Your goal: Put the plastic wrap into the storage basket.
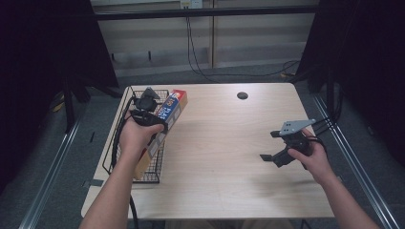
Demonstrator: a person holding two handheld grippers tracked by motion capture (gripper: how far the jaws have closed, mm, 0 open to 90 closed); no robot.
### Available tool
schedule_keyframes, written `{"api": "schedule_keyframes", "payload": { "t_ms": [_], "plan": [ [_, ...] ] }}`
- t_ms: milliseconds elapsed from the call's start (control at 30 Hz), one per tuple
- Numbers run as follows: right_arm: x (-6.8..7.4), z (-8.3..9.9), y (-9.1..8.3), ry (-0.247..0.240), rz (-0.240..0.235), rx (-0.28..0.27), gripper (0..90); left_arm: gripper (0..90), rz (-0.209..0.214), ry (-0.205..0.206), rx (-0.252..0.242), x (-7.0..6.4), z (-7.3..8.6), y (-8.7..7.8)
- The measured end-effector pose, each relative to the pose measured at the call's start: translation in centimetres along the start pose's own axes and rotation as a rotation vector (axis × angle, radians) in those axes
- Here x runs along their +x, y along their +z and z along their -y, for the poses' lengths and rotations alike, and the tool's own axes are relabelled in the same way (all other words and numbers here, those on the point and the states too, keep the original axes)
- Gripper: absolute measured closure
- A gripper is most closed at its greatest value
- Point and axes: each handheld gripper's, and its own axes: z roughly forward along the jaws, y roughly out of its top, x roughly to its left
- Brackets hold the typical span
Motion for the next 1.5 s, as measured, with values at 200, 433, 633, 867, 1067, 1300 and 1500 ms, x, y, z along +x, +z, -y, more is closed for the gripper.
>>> {"api": "schedule_keyframes", "payload": {
  "t_ms": [200,433,633,867,1067,1300,1500],
  "plan": [
    [-0.1,0.1,0.0,0.005,0.002,0.000,0.0,43.5,-0.008,-0.021,0.000,0.7,0.3,0.0],
    [-0.1,0.2,0.1,-0.005,0.009,0.013,0.0,43.5,-0.029,-0.033,0.003,1.2,0.5,0.0],
    [-0.1,0.2,0.1,-0.008,0.012,0.010,0.0,43.5,-0.049,-0.070,-0.001,1.9,0.9,0.3],
    [-0.1,0.2,0.1,-0.006,0.010,0.011,0.0,43.5,-0.062,-0.101,-0.002,2.7,1.3,0.3],
    [-0.1,0.2,0.1,-0.011,0.011,0.009,0.0,43.4,-0.072,-0.131,-0.004,3.2,1.6,0.3],
    [-0.1,0.2,0.1,-0.014,0.011,0.011,0.0,43.4,-0.086,-0.163,-0.007,4.1,1.9,0.3],
    [-0.2,0.2,0.0,-0.008,0.013,0.006,0.0,43.3,-0.091,-0.193,-0.015,4.6,2.2,0.4]
  ]
}}
